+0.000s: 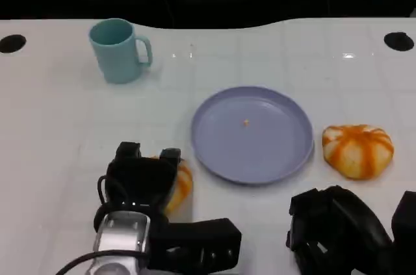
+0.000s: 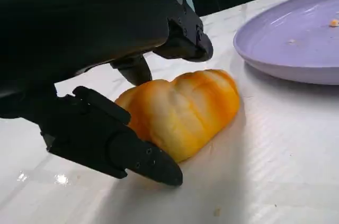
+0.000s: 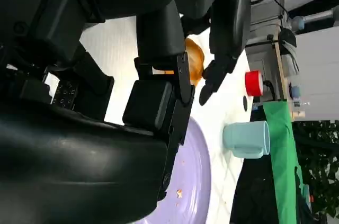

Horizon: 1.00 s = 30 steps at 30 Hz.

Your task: Grasp the bread from the table and place it into the plate.

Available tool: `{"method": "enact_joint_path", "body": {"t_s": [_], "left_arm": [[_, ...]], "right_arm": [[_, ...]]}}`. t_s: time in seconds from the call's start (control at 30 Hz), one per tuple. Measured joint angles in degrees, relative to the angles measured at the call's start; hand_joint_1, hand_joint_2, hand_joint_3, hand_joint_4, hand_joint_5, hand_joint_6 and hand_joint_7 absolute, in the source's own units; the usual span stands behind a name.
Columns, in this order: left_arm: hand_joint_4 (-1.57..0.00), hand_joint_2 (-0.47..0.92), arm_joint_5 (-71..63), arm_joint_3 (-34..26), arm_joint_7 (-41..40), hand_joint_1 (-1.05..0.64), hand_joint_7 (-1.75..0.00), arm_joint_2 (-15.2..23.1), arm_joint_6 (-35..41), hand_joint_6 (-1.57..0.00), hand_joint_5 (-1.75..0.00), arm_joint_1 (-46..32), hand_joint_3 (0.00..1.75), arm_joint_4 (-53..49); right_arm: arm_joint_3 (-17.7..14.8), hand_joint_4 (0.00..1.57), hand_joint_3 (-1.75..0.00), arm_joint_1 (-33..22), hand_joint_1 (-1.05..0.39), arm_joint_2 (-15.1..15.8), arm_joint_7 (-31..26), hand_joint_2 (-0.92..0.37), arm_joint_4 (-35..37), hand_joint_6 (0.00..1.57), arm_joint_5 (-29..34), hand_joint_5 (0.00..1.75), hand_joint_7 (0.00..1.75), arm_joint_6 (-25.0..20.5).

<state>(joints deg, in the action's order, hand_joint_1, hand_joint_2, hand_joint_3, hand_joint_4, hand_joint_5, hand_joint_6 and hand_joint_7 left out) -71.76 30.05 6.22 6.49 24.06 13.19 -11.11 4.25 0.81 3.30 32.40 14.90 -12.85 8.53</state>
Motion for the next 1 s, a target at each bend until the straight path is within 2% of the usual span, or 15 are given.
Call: {"method": "enact_joint_path", "body": {"t_s": [0.13, 0.17, 0.23, 0.27, 0.4, 0.43, 0.47, 0.5, 0.53, 0.6, 0.63, 0.67, 0.73, 0.8, 1.0], "left_arm": [[-0.3, 0.74, 0.53, 0.49, -0.03, -0.51, -0.07, 0.25, 0.18, -0.41, -1.07, 0.47, 0.02, -0.27], [-0.55, 0.77, 0.76, 0.59, -0.03, -0.41, -0.11, 0.33, 0.23, -0.63, -1.32, 0.57, 0.05, -0.3], [-0.67, 0.78, 1.71, 0.76, -2.92, -0.35, -0.11, 0.57, -0.87, -0.75, -1.46, 1.18, 0.08, -2.06], [-0.81, 0.85, 2.23, 0.88, -4.82, -0.35, -0.14, 0.81, -1.76, -0.93, -1.62, 1.52, 0.16, -3.16], [-0.92, 0.89, 2.14, 2.7, -12.24, -0.35, -0.17, 2.18, -4.08, -1.1, -1.74, 3.0, 0.27, -7.12], [-0.93, 0.89, 2.11, 3.06, -13.7, -0.35, -0.18, 2.38, -4.2, -1.1, -1.74, 3.19, 0.31, -7.85], [-0.93, 0.8, 2.13, 3.4, -15.0, -0.34, -0.24, 2.55, -4.21, -1.1, -1.74, 3.3, 0.46, -8.36], [-0.94, 0.68, 2.22, 3.61, -16.86, -0.33, -0.35, 2.63, -4.3, -1.06, -1.75, 3.32, 0.69, -8.87], [-0.94, 0.64, 2.35, 3.73, -19.36, -0.33, -0.39, 2.63, -4.51, -1.05, -1.75, 3.24, 0.77, -9.77], [-0.94, 0.46, 3.23, 3.68, -23.88, -0.25, -1.39, 2.59, -5.3, -0.8, -1.75, 3.0, 1.09, -11.29], [-0.94, 0.43, 4.28, 3.49, -27.9, -0.23, -1.56, 2.58, -6.69, -0.76, -1.75, 2.8, 1.17, -12.43], [-0.94, 0.41, 5.23, 3.19, -31.79, -0.22, -1.65, 2.59, -8.28, -0.75, -1.75, 2.6, 1.25, -13.45], [-0.94, 0.39, 7.35, 2.49, -39.35, -0.22, -1.73, 2.58, -11.8, -0.73, -1.75, 2.46, 1.32, -15.53], [-0.94, 0.38, 8.94, 1.97, -43.44, -0.21, -1.74, 2.58, -13.71, -0.72, -1.75, 2.49, 1.34, -16.84], [-0.95, 0.38, 12.46, 1.15, -46.39, -0.18, -1.75, 2.79, -16.77, -0.7, -1.75, 2.99, 1.39, -17.65]], "right_arm": [[0.0, 1.55, -1.4, 0.0, -1.05, 0.0, -0.01, -0.01, 0.0, 1.57, 0.0, 1.3, 1.03, -0.01], [0.0, 1.55, -1.4, 0.0, -1.05, 0.0, -0.01, -0.01, 0.0, 1.57, 0.0, 1.3, 1.03, -0.01], [0.01, 1.55, -1.4, -0.01, -1.05, 0.0, -0.01, -0.01, 0.0, 1.57, 0.0, 1.3, 1.03, 0.0], [0.01, 1.55, -1.4, -0.01, -1.05, 0.0, -0.01, -0.01, 0.0, 1.57, 0.0, 1.31, 1.03, 0.01], [0.0, 1.55, -1.4, -0.01, -1.05, 0.01, 0.03, -0.02, 0.01, 1.57, 0.0, 1.3, 1.03, 0.08], [0.0, 1.56, -1.4, -0.01, -1.05, 0.01, 0.03, -0.02, 0.01, 1.57, 0.0, 1.3, 1.03, 0.1], [0.0, 1.56, -1.4, -0.01, -1.05, 0.01, 0.03, -0.02, 0.01, 1.57, 0.0, 1.3, 1.03, 0.1], [0.0, 1.56, -1.4, -0.01, -1.05, 0.01, 0.02, -0.02, 0.01, 1.57, 0.0, 1.3, 1.03, 0.1], [0.0, 1.56, -1.4, -0.01, -1.05, 0.01, 0.02, -0.02, 0.01, 1.57, 0.0, 1.3, 1.03, 0.1], [0.0, 1.56, -1.4, -0.02, -1.05, 0.02, 0.02, -0.01, 0.01, 1.57, 0.0, 1.3, 1.03, 0.08], [0.0, 1.56, -1.4, -0.02, -1.05, 0.02, 0.02, -0.01, 0.01, 1.57, -0.01, 1.31, 1.03, 0.06], [0.0, 1.56, -1.4, -0.02, -1.05, 0.02, 0.03, -0.02, 0.01, 1.57, -0.03, 1.31, 1.03, 0.04], [0.01, 1.56, -1.39, -0.01, -1.05, 0.01, 0.03, -0.02, 0.0, 1.57, -0.08, 1.31, 1.03, -0.03], [0.0, 1.56, -1.39, -0.02, -1.05, 0.0, 0.03, -0.03, 0.0, 1.57, -0.14, 1.31, 1.03, -0.13], [0.0, 1.55, -1.38, -0.02, -1.05, 0.0, -0.03, -0.03, 0.03, 1.57, -0.11, 1.3, 1.03, -0.11]]}}
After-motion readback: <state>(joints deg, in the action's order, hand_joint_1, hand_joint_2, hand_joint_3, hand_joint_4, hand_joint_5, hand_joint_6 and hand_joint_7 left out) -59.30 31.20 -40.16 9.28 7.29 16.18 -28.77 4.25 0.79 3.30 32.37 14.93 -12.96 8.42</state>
